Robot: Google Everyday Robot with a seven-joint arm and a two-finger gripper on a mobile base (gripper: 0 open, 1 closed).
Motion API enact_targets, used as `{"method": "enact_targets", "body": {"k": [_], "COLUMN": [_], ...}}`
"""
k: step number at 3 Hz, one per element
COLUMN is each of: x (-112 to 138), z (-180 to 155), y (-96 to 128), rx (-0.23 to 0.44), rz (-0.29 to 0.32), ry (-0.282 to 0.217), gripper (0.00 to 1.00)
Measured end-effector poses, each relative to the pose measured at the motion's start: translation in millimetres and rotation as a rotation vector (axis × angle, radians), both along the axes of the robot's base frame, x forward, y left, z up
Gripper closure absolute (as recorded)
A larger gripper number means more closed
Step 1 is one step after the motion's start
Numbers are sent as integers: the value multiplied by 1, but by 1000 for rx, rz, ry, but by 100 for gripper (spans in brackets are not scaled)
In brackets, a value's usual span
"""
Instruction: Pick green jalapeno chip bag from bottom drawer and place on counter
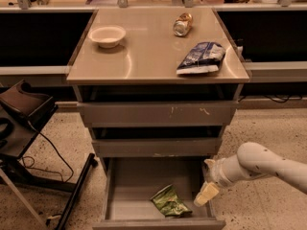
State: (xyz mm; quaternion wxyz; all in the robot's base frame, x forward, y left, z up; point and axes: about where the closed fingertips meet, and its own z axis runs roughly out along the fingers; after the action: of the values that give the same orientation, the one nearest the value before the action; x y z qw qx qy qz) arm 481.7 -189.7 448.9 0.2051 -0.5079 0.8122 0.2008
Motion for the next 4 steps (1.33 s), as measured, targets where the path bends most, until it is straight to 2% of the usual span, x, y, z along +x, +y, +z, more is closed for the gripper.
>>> {"method": "enact_targets", "body": {"k": [1,2,3,4], "x": [0,1,6,8], "z": [0,-22,-56,-103], "y": [0,9,29,51], "rx": [1,103,271,401], "rz": [1,2,-1,-38], "ry": [1,6,13,51], "gripper": [0,0,0,0]}}
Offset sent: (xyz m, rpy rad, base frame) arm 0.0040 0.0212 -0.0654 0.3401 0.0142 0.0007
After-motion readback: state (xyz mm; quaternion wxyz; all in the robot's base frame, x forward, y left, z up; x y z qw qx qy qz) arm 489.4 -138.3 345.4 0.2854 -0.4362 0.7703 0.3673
